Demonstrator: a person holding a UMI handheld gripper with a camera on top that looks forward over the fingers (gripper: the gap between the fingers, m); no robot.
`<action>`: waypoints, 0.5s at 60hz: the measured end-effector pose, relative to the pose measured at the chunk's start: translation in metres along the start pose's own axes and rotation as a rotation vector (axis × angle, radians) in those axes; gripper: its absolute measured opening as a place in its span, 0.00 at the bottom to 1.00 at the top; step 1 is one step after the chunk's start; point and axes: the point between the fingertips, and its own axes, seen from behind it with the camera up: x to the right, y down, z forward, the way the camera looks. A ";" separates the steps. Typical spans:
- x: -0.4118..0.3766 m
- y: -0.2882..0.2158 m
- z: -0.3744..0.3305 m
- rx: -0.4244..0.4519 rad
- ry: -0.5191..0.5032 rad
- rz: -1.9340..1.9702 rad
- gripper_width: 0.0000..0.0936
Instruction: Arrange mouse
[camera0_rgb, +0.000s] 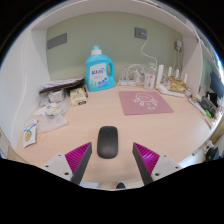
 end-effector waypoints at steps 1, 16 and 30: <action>-0.002 -0.001 0.007 0.002 0.004 -0.001 0.90; -0.016 -0.004 0.067 -0.014 0.020 -0.023 0.59; -0.018 -0.005 0.067 -0.035 0.008 -0.075 0.39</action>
